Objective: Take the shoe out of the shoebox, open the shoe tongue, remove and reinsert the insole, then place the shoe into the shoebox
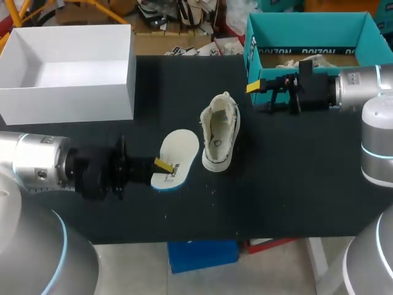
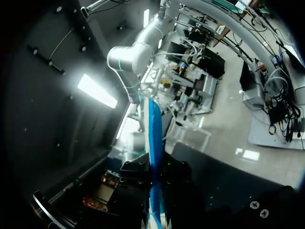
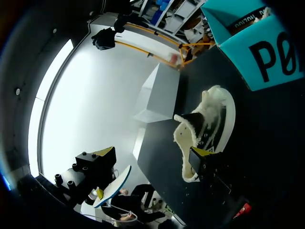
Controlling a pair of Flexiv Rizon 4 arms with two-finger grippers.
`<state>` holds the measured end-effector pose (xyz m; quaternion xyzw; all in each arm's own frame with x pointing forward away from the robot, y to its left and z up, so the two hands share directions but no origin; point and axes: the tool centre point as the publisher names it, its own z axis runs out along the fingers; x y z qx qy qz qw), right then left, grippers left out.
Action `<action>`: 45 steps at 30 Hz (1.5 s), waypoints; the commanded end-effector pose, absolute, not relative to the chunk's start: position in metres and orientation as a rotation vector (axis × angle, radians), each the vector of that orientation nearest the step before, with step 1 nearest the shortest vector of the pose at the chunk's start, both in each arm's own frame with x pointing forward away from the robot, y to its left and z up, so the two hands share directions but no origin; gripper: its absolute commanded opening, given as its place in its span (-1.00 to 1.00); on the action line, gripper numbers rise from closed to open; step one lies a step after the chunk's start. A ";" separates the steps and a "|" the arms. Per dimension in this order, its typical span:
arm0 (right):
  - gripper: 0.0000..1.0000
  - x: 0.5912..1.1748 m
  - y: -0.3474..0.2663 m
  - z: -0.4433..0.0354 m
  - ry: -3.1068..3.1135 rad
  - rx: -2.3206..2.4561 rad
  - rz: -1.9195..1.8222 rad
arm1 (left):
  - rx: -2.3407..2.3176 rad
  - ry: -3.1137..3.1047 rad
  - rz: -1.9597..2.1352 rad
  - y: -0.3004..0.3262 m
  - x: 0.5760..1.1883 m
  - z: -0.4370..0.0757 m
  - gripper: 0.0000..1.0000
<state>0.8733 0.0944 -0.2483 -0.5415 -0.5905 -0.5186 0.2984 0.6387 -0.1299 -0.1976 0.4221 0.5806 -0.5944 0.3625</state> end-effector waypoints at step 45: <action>1.00 0.873 0.096 -0.249 -1.568 -1.441 -1.379 | 1.414 1.039 -1.077 -0.186 0.745 -0.301 -1.00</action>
